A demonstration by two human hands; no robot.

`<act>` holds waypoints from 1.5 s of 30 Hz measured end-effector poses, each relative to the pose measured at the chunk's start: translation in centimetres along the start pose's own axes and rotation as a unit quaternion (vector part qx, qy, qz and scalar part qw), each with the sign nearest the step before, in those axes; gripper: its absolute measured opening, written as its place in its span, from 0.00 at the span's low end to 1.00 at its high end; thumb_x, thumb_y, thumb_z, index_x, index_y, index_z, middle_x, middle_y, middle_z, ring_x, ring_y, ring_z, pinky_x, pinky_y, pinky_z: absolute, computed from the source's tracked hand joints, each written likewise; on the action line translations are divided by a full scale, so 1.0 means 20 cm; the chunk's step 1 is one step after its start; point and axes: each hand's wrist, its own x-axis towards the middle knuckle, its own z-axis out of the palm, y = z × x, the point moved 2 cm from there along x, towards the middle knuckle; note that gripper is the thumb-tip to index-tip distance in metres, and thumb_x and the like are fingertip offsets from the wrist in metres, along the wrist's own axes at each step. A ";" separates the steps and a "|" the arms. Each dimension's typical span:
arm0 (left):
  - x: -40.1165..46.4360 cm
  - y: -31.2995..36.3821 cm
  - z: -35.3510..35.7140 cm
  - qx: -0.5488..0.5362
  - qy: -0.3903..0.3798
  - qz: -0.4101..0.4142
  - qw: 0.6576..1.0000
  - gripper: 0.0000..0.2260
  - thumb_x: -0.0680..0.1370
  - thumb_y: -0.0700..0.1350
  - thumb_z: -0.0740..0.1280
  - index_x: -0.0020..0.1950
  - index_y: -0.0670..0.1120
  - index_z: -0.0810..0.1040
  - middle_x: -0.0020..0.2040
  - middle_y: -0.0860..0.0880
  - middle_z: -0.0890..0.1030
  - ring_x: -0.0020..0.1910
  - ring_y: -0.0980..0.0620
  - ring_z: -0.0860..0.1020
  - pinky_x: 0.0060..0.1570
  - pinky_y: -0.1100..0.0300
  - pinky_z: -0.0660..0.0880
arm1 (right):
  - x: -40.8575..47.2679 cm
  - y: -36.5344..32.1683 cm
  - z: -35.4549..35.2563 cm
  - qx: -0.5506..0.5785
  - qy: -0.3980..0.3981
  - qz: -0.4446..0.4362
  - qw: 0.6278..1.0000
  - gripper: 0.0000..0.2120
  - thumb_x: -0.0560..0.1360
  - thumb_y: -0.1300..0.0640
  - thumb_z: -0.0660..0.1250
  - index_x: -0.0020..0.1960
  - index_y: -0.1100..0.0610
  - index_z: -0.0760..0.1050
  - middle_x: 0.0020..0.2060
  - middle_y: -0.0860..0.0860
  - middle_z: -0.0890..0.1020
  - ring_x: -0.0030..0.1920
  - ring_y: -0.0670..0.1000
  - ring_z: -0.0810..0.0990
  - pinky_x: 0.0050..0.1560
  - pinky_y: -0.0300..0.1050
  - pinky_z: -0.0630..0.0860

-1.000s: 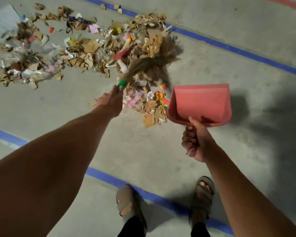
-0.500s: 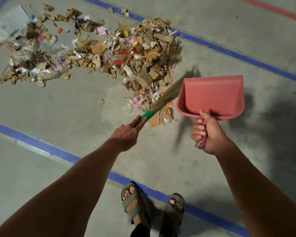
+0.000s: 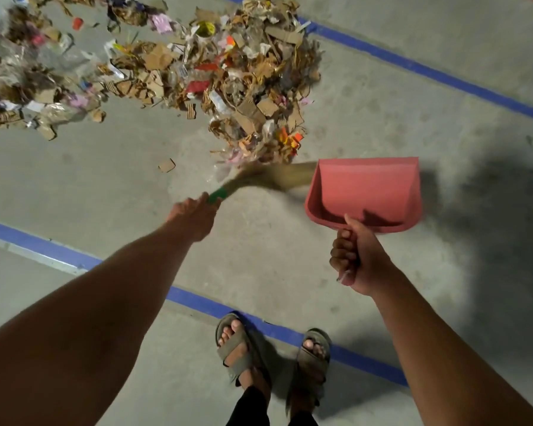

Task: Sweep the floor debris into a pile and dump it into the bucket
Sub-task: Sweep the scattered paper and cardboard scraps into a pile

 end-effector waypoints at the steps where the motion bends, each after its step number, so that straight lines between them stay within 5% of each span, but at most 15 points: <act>1: 0.05 -0.05 -0.06 -0.006 0.018 -0.015 1.000 0.26 0.85 0.43 0.54 0.84 0.54 0.53 0.66 0.45 0.71 0.48 0.44 0.77 0.39 0.51 0.74 | 0.00 0.00 0.02 0.002 0.002 -0.006 1.000 0.23 0.81 0.42 0.66 0.34 0.50 0.64 0.27 0.45 0.57 0.22 0.44 0.56 0.18 0.37 0.55; 9: 0.19 -0.37 -0.44 -0.078 0.111 -0.062 0.989 0.29 0.84 0.43 0.58 0.84 0.55 0.53 0.68 0.43 0.71 0.49 0.40 0.78 0.38 0.50 0.76 | 0.01 -0.06 0.23 0.003 -0.017 -0.032 0.999 0.22 0.81 0.42 0.67 0.34 0.51 0.65 0.26 0.46 0.58 0.22 0.45 0.57 0.19 0.37 0.57; 12: 0.13 -0.37 -0.40 -0.206 0.087 -0.060 0.973 0.23 0.86 0.44 0.56 0.82 0.55 0.61 0.58 0.42 0.78 0.44 0.45 0.79 0.41 0.48 0.82 | -0.01 -0.08 0.29 0.001 -0.013 -0.021 1.000 0.22 0.80 0.41 0.67 0.34 0.50 0.64 0.26 0.45 0.57 0.22 0.45 0.57 0.21 0.37 0.54; 16: 0.03 -0.34 -0.34 -0.483 0.044 -0.058 0.873 0.22 0.87 0.50 0.58 0.81 0.63 0.63 0.48 0.43 0.79 0.34 0.47 0.82 0.30 0.59 0.80 | -0.05 -0.10 0.35 -0.063 -0.023 -0.022 0.997 0.22 0.80 0.38 0.66 0.33 0.47 0.65 0.25 0.44 0.59 0.21 0.44 0.59 0.28 0.37 0.48; 18: 0.01 -0.33 -0.34 -0.546 0.062 -0.060 0.833 0.22 0.86 0.49 0.60 0.80 0.62 0.65 0.46 0.43 0.80 0.33 0.47 0.81 0.31 0.58 0.80 | -0.06 -0.12 0.38 -0.049 -0.040 -0.040 0.997 0.21 0.81 0.40 0.65 0.34 0.49 0.66 0.24 0.44 0.61 0.20 0.43 0.59 0.22 0.37 0.52; 31: 0.02 -0.37 -0.42 -0.669 0.099 -0.092 0.731 0.23 0.86 0.44 0.62 0.79 0.63 0.67 0.53 0.44 0.78 0.34 0.46 0.79 0.33 0.54 0.79 | -0.08 -0.16 0.53 -0.042 -0.068 -0.040 0.996 0.22 0.82 0.41 0.64 0.34 0.51 0.66 0.22 0.45 0.62 0.18 0.43 0.59 0.18 0.37 0.58; 37: -0.06 -0.28 -0.48 -0.671 0.133 -0.067 0.726 0.23 0.86 0.48 0.63 0.79 0.66 0.66 0.55 0.46 0.81 0.32 0.48 0.79 0.32 0.54 0.79 | -0.11 -0.21 0.51 -0.040 -0.063 -0.045 0.996 0.22 0.82 0.41 0.64 0.34 0.51 0.66 0.22 0.45 0.62 0.18 0.43 0.59 0.19 0.38 0.57; 45: -0.08 0.14 -0.34 -0.608 0.106 -0.009 0.786 0.23 0.86 0.51 0.61 0.78 0.70 0.64 0.47 0.36 0.84 0.28 0.51 0.77 0.28 0.55 0.81 | -0.10 -0.26 0.47 -0.024 -0.068 -0.048 0.996 0.21 0.82 0.42 0.64 0.35 0.51 0.65 0.21 0.45 0.62 0.17 0.43 0.59 0.18 0.37 0.58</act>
